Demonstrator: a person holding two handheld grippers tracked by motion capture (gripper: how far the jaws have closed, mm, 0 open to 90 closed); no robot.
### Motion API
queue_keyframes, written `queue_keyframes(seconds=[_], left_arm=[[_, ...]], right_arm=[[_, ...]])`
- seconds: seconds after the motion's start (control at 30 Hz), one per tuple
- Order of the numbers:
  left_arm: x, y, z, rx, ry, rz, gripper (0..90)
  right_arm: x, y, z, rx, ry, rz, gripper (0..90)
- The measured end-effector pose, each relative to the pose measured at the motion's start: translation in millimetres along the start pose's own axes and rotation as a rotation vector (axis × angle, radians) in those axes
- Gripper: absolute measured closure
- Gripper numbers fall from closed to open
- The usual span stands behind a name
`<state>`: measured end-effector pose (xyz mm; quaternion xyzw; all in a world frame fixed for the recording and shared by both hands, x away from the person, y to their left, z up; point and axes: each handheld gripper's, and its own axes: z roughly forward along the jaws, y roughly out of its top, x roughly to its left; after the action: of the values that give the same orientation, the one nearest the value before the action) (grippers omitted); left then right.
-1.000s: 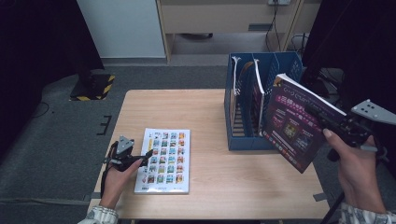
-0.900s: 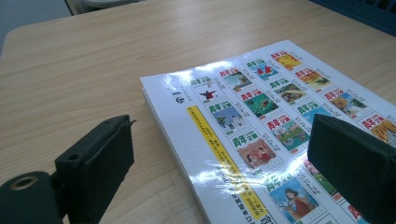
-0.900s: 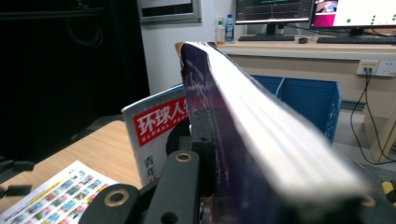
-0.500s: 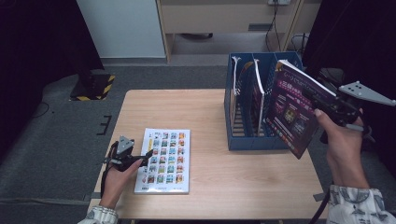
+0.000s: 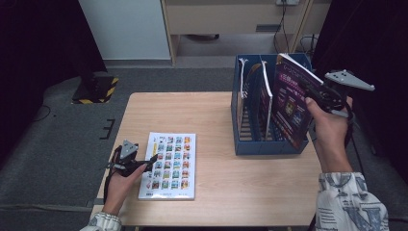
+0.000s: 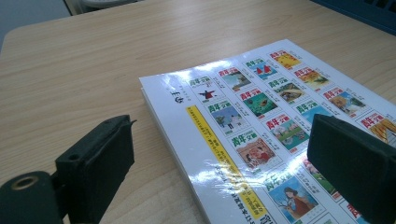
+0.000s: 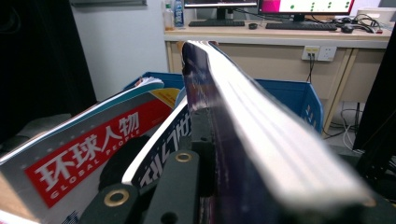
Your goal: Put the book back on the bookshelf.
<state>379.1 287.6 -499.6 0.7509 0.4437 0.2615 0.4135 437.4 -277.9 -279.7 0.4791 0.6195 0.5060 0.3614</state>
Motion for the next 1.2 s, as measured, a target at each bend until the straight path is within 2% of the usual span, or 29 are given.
queue_keyframes(seconds=[0.37, 0.7, 1.2], left_arm=[[0.2, -0.2, 0.2, 0.000, -0.003, -0.007, 7.0], [-1.2, -0.8, 2.4, 0.007, -0.008, 0.001, 7.0], [-1.9, -0.3, 3.1, 0.008, -0.007, 0.008, 7.1]], right_arm=[[7.1, -2.1, 29.5, -0.009, -0.030, 0.015, 84.1], [4.5, -9.4, 54.6, -0.004, -0.037, 0.039, 84.1], [9.9, -17.6, 74.6, -0.019, -0.053, 0.028, 84.1]])
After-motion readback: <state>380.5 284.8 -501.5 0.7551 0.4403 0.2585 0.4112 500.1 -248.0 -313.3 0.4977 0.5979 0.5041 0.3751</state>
